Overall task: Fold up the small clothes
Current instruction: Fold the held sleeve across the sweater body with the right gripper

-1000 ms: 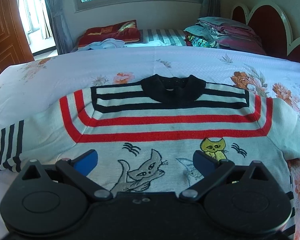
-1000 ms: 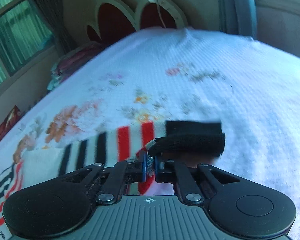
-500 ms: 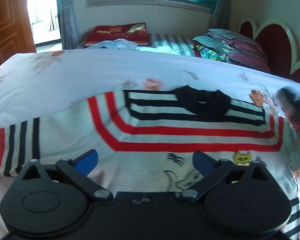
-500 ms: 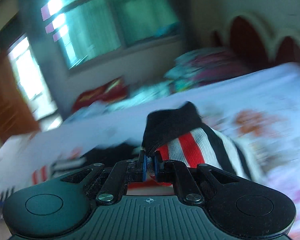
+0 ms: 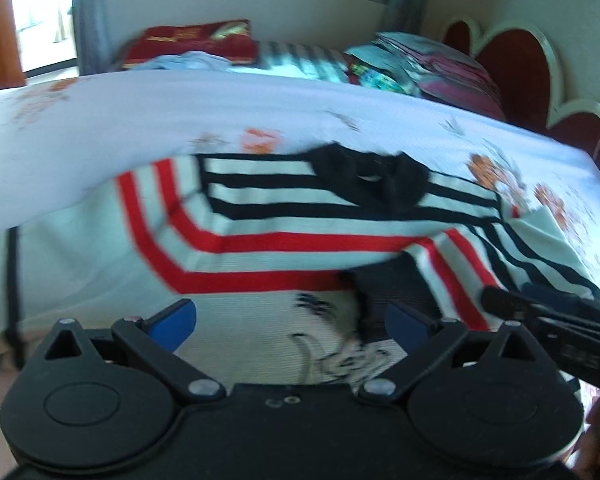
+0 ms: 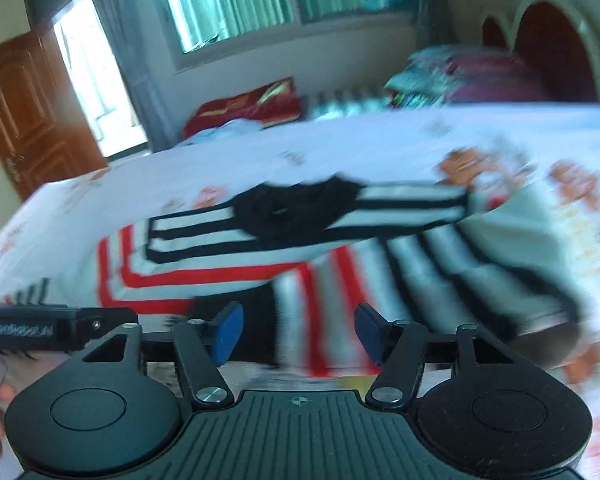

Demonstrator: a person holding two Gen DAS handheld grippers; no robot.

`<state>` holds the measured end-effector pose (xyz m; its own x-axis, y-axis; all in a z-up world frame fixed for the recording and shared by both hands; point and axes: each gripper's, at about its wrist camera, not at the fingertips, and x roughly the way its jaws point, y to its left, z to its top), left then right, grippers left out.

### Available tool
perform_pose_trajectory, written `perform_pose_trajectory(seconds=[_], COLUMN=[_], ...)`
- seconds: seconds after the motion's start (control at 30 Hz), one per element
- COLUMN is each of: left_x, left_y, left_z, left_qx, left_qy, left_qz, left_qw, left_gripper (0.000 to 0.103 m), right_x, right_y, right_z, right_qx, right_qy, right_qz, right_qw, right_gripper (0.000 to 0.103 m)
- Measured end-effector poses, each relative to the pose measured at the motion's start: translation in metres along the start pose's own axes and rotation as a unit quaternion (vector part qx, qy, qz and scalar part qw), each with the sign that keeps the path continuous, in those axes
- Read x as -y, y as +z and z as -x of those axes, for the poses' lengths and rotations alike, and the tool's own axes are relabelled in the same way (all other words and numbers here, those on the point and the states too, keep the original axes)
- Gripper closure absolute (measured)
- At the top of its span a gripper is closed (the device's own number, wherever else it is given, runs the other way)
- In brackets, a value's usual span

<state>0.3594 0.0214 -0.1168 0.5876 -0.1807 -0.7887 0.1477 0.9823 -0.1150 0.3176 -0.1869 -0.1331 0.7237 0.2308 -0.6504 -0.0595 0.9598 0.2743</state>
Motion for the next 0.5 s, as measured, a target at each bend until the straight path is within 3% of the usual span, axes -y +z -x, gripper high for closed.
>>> perform_pose_trajectory(seconds=[0.17,0.37,0.5], left_x=[0.040,0.070,0.082], left_y=[0.005,0.006,0.003], left_z=[-0.017,-0.036,-0.047], left_qx=[-0.004,-0.014,-0.021], left_qy=[0.003,0.002,0.006], left_qz=[-0.033,-0.058,-0.067], left_qw=[0.9994,0.9982,0.9975], left_gripper=[0.003,0.003,0.004], right_x=[0.036,0.081,0.105], right_y=[-0.007,-0.018,-0.024], right_z=[0.030,0.037,0.049], right_qx=[0.010,0.000,-0.004], right_qy=[-0.073,-0.141,-0.154], right_qz=[0.011,-0.009,-0.033], right_qw=[0.997,0.990,0.987], right_gripper=[0.042,0.042,0.042])
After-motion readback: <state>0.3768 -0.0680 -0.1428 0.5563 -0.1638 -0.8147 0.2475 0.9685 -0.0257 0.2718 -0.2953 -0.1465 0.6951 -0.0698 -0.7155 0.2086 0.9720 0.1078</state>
